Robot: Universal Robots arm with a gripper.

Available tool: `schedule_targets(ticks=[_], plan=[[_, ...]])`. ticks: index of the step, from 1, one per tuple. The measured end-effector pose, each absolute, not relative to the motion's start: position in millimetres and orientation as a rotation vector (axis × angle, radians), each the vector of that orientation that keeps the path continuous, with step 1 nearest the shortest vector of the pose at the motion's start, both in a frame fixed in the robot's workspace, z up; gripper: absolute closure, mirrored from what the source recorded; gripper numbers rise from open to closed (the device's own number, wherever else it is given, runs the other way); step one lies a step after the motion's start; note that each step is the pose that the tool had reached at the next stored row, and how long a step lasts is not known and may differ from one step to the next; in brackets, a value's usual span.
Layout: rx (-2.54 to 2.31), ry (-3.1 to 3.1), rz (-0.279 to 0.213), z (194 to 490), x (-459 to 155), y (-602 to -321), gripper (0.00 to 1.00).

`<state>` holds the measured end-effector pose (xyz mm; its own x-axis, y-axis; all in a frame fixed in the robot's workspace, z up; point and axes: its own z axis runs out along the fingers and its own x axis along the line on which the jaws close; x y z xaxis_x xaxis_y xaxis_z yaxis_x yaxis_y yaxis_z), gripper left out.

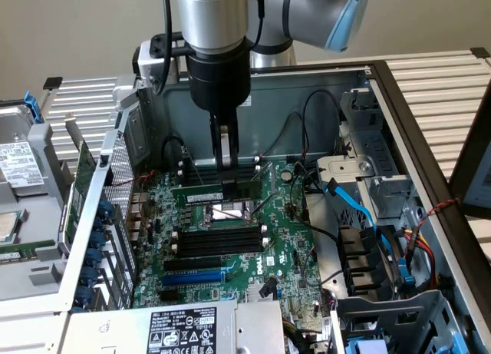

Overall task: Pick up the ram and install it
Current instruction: 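Insert the ram into the slot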

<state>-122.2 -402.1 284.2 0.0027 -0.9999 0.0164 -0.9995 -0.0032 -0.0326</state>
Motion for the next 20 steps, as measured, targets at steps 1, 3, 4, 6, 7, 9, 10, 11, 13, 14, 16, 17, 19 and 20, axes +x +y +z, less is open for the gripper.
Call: schedule_targets(ticks=[1, 3, 4, 6, 7, 9, 10, 11, 13, 14, 16, 17, 19, 20], plan=[[-2.217, 2.21, -0.053, 283.4, -122.2, -403.8, 0.87], [-2.218, 2.211, -0.05, 281.2, -122.2, -405.9, 0.87], [-2.219, 2.213, -0.047, 279.8, -122.2, -406.2, 0.87], [-2.221, 2.215, -0.043, 276.2, -122.3, -406.3, 0.87], [-2.222, 2.216, -0.041, 274.4, -122.3, -406.2, 0.87], [-2.225, 2.218, -0.036, 271.3, -122.2, -406.2, 0.87], [-2.226, 2.219, -0.034, 270.4, -122.2, -406.0, 0.87], [-2.228, 2.221, -0.03, 269.7, -122.0, -405.8, 0.87], [-2.231, 2.224, -0.023, 268.8, -121.8, -404.8, 0.87], [-2.232, 2.224, -0.021, 268.5, -121.7, -404.5, 0.87], [-2.234, 2.222, -0.02, 268.0, -120.9, -404.3, 0.87], [-2.237, 2.22, -0.02, 267.7, -120.5, -404.3, 0.87], [-2.245, 2.213, -0.021, 266.7, -120.3, -404.2, 0.87], [-2.271, 2.186, -0.022, 258.7, -120.2, -404.0, 0.87]])
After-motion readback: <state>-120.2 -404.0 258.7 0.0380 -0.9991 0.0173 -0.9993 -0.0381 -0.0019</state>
